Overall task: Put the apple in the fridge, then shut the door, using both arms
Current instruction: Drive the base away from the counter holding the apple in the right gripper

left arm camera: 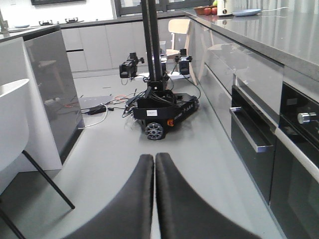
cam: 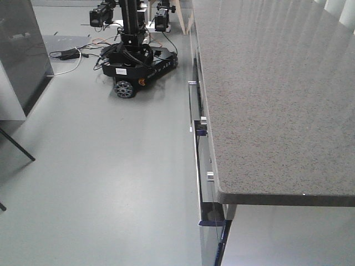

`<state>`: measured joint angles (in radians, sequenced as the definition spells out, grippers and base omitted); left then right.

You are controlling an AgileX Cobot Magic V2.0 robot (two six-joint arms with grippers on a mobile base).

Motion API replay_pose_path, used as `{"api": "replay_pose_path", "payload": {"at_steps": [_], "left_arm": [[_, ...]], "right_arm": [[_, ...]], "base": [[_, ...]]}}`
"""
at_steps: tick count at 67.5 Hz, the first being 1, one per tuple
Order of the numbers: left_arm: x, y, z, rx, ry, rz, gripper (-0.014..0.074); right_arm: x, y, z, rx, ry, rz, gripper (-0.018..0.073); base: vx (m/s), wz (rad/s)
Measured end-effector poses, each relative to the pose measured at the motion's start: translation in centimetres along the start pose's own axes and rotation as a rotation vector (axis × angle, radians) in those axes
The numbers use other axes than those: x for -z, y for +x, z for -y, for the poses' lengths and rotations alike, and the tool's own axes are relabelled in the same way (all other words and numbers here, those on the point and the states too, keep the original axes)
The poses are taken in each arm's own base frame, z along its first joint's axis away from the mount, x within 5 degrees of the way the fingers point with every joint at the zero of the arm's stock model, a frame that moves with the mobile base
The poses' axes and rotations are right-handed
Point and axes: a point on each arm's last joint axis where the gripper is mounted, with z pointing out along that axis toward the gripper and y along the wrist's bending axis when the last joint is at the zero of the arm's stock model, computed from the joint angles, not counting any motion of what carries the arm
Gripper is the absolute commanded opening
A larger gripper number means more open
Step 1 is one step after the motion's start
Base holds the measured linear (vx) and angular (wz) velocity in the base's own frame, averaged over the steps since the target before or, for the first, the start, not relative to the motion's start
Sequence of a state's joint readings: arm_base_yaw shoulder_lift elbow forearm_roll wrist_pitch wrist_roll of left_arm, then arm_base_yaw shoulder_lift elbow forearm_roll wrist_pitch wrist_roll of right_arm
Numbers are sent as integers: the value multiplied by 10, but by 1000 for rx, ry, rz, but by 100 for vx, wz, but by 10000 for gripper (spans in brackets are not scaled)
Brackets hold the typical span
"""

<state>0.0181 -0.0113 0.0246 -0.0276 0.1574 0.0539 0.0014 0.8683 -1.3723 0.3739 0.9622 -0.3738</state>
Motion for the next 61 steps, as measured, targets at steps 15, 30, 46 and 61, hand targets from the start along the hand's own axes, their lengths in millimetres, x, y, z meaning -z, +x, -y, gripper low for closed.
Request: {"api": "replay_pose_path", "payload": {"at_steps": [15,30,46,61], "left_arm": [[0,0,0,0,0,0,-6],[0,0,0,0,0,0,-6],[0,0,0,0,0,0,-6],[0,0,0,0,0,0,-6]], "right_arm": [[0,0,0,-1,-1,0,39],[0,0,0,-1,-1,1,39],[0,0,0,-1,-1,1,39],[0,0,0,-1,-1,1,39]], "base": [[0,18],[1,30],[2,33],[2,27]]}}
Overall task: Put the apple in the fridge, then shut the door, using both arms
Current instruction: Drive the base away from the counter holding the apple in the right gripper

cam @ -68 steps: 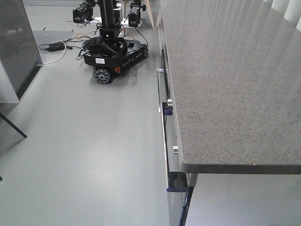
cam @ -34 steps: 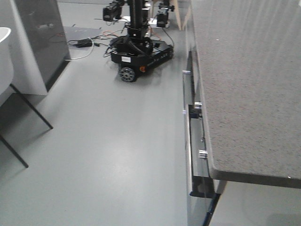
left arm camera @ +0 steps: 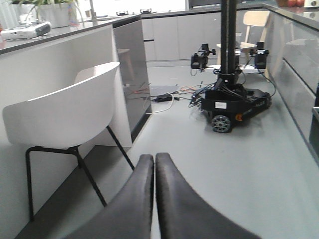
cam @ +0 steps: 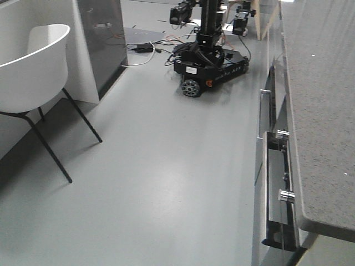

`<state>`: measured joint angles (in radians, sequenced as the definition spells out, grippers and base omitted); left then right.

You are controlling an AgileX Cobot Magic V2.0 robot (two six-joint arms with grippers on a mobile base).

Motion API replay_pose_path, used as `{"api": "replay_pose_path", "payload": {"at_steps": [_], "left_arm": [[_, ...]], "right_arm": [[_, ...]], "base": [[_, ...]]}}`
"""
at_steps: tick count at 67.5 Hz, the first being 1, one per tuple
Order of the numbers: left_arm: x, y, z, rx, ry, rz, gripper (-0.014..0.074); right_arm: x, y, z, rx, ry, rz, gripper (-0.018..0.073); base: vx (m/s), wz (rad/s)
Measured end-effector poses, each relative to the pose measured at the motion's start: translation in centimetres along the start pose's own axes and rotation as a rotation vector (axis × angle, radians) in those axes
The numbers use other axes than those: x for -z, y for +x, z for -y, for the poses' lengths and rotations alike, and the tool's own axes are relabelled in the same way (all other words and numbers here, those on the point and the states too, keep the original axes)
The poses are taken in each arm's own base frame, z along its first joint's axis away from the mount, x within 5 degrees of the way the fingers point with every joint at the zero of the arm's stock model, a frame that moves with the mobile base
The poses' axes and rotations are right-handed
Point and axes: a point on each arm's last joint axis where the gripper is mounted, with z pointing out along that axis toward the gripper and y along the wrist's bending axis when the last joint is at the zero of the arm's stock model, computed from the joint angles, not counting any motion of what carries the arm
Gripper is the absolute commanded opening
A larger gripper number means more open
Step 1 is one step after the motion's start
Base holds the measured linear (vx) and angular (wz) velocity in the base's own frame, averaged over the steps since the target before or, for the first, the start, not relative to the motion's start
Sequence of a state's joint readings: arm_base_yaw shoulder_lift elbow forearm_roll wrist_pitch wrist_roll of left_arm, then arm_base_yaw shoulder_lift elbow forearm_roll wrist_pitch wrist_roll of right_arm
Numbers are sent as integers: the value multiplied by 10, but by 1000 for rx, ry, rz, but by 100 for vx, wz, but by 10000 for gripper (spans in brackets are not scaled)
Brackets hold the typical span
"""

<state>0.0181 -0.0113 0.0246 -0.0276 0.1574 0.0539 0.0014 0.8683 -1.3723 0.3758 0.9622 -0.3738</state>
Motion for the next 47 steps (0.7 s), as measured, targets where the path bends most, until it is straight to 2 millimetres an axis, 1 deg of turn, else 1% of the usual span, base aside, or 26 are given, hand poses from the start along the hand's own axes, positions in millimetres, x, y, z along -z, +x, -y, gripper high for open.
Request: {"api": "replay_pose_path", "payload": {"at_steps": [19,47], "left_arm": [[0,0,0,0,0,0,-6],[0,0,0,0,0,0,-6]], "right_arm": [[0,0,0,1,0,0,39],[0,0,0,3,0,0,39]], "base": [[1,27],[0,40]]}}
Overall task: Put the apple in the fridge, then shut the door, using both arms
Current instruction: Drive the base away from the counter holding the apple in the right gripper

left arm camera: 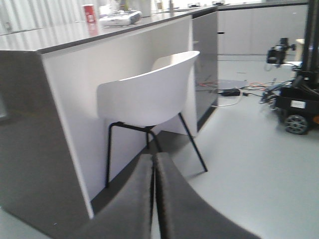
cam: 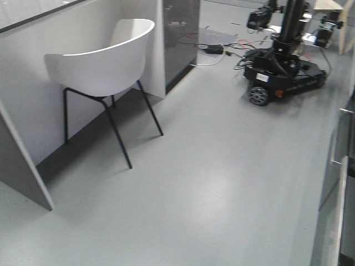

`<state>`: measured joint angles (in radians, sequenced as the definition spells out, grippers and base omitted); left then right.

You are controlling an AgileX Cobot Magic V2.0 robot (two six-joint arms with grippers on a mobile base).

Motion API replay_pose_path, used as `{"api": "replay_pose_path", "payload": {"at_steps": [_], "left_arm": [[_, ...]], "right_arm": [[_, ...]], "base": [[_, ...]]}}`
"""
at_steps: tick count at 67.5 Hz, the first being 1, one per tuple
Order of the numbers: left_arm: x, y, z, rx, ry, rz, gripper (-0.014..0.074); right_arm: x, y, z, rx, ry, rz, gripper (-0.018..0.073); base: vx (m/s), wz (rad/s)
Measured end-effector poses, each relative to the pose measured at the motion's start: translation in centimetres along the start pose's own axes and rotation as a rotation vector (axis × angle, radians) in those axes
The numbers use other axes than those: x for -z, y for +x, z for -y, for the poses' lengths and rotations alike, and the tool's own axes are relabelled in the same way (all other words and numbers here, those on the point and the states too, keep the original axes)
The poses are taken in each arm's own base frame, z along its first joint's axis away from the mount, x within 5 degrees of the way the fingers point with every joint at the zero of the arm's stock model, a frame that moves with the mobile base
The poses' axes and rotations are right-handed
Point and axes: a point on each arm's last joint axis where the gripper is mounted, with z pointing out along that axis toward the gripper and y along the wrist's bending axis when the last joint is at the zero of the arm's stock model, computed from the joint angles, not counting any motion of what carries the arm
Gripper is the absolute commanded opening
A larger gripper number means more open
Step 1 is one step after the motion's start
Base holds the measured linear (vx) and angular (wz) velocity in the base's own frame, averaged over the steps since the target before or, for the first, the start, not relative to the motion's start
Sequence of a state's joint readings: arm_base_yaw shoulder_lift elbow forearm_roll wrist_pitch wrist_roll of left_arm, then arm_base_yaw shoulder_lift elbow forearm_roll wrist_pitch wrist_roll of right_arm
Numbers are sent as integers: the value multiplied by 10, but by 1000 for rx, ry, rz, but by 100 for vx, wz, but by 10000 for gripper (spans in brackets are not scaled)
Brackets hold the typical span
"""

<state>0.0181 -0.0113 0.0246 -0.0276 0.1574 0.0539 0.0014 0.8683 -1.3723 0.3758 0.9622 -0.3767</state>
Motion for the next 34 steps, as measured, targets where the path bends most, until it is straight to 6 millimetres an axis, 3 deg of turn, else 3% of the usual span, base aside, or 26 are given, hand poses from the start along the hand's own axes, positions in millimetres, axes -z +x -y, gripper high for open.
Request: {"api": "replay_pose_path", "payload": {"at_steps": [34], "left_arm": [[0,0,0,0,0,0,-6]], "right_arm": [[0,0,0,0,0,0,41]], "base": [[0,36]]}}
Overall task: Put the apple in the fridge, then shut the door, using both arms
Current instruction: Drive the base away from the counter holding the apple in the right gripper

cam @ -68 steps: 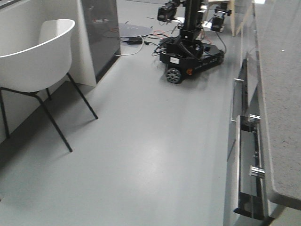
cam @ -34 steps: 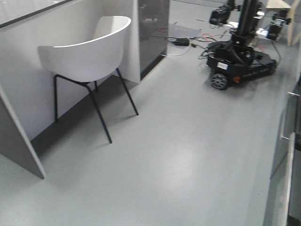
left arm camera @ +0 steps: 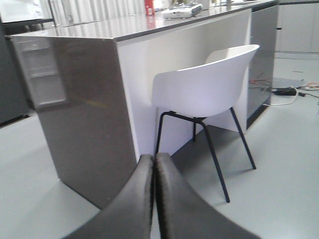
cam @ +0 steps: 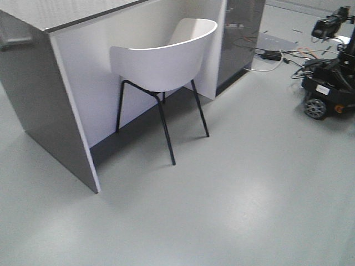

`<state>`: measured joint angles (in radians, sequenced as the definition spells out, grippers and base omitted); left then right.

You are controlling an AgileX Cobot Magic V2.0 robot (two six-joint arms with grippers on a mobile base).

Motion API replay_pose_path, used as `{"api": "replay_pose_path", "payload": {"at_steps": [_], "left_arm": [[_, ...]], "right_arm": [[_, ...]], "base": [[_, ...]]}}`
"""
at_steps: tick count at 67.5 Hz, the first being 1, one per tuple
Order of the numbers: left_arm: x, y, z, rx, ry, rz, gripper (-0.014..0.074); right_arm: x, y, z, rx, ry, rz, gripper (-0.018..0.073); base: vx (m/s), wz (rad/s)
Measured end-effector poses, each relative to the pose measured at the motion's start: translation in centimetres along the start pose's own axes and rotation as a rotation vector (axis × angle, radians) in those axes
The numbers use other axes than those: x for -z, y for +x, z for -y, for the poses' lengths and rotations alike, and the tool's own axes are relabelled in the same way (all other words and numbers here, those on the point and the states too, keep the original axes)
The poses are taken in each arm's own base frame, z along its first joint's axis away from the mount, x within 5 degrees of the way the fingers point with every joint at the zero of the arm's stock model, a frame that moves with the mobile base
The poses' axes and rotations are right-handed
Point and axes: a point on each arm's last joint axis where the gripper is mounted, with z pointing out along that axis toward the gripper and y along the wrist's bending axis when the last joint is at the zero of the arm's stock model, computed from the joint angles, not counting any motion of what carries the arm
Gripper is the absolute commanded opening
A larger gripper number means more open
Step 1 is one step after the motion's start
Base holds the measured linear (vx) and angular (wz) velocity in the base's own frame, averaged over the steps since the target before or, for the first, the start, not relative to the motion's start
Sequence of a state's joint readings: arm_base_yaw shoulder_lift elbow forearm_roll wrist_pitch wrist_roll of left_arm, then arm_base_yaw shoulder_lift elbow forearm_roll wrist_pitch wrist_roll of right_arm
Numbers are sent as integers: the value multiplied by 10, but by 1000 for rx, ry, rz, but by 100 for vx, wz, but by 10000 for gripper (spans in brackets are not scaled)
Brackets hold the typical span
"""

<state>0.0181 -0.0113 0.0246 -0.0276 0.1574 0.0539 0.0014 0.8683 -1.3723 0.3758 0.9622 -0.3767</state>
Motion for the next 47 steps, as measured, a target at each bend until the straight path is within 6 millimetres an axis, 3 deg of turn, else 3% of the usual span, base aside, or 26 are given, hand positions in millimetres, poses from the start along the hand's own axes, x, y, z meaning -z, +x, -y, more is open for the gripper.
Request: {"api": "replay_pose_path", "payload": {"at_steps": [47], "left_arm": [[0,0,0,0,0,0,-6]], "right_arm": [[0,0,0,0,0,0,43]], "base": [[-1,38]]}}
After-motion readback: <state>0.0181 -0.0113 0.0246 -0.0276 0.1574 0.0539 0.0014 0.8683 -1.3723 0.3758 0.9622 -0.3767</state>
